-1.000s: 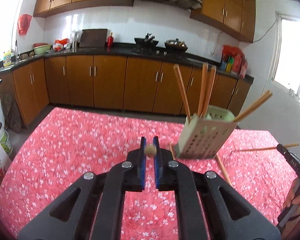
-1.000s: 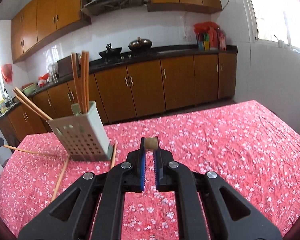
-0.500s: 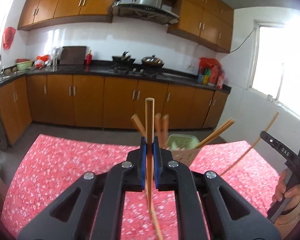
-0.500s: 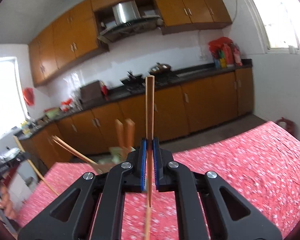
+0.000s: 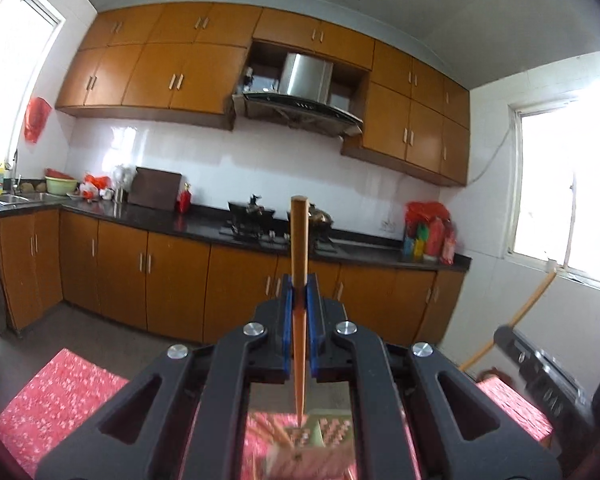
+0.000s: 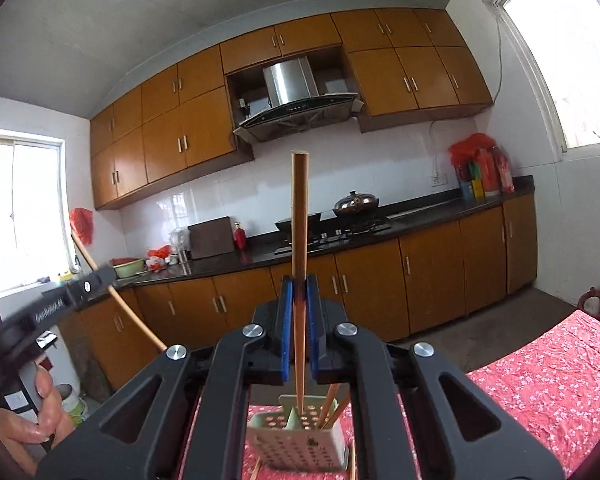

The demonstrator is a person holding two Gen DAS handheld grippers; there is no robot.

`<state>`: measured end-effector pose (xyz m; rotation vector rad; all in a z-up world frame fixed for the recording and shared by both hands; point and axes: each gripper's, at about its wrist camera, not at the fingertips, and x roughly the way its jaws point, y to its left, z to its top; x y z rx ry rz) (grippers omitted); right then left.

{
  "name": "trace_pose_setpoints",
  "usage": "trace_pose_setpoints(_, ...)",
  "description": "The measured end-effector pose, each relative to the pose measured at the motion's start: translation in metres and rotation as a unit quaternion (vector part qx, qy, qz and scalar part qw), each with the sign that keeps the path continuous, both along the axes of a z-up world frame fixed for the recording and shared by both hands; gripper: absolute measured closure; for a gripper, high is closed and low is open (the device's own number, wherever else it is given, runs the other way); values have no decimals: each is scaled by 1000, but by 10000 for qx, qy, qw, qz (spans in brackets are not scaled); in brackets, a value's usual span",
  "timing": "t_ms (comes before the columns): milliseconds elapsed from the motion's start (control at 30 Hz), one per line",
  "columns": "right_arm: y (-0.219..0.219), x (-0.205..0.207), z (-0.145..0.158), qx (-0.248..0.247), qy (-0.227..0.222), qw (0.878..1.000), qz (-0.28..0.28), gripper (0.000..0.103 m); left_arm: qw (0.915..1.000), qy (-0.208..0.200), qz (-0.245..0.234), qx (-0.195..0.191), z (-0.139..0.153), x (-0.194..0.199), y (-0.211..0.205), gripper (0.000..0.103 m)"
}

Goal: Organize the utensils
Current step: 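Drop both chopsticks into the holder and open both tools, then lower both open tools to the last two chopsticks on the cloth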

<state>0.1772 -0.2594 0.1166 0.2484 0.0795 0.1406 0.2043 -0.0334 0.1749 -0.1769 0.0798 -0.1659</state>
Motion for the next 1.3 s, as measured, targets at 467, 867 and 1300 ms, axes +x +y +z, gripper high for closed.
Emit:
trace_pose_setpoints(467,11,40,-40,-93,749,9971,32,95,9963,847,-77,-78,-59,64,-4,93)
trace_pose_setpoints(867,1,8,-19,-198,642,9975,-206,75,9965,809,117,192,-44,27,9,80)
trace_pose_setpoints(1300,-42,-9,-151,-84,2755,9609,-249,74,9701,2219,580,798,-162,-29,65,73)
